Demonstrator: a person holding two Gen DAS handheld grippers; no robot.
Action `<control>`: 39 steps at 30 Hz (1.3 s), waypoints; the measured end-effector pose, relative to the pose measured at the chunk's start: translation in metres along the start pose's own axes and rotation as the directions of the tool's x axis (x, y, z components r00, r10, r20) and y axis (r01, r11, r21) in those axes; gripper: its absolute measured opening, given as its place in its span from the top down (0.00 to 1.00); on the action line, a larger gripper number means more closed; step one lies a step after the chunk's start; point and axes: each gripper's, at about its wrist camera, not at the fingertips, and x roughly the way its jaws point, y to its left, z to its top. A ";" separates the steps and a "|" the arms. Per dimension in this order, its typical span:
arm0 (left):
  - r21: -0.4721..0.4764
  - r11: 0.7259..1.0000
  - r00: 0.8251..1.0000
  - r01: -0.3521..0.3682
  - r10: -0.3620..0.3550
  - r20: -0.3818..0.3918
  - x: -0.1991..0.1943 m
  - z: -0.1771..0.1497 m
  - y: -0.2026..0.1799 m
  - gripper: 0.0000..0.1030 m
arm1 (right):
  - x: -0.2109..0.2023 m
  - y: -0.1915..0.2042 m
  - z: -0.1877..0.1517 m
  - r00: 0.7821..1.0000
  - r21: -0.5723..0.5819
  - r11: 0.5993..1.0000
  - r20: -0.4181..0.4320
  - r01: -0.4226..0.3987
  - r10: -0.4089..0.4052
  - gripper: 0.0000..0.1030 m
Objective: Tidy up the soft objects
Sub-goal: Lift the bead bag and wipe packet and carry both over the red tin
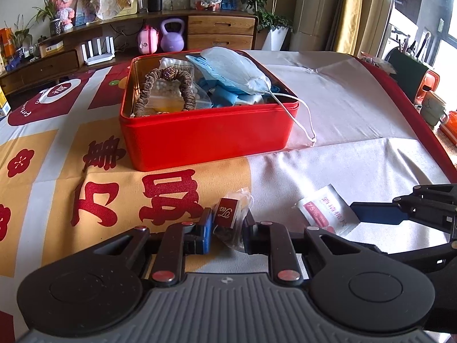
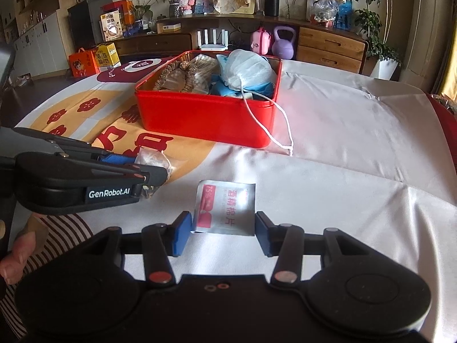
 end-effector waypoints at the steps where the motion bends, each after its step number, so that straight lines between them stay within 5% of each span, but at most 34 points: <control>1: -0.005 1.000 1.000 0.002 -0.002 -0.001 -0.001 0.000 0.001 0.80 | -0.002 0.000 0.000 1.000 0.001 1.000 0.003 -0.001 0.001 0.54; 19: -0.078 0.996 0.999 0.035 -0.034 0.020 -0.050 0.010 0.009 0.80 | -0.054 0.013 0.019 0.999 -0.014 1.000 0.053 -0.003 0.004 0.54; 39: -0.044 0.997 0.990 0.068 -0.062 0.130 -0.097 0.059 0.014 0.80 | -0.073 0.023 0.067 0.992 -0.076 0.997 0.128 0.014 -0.004 0.54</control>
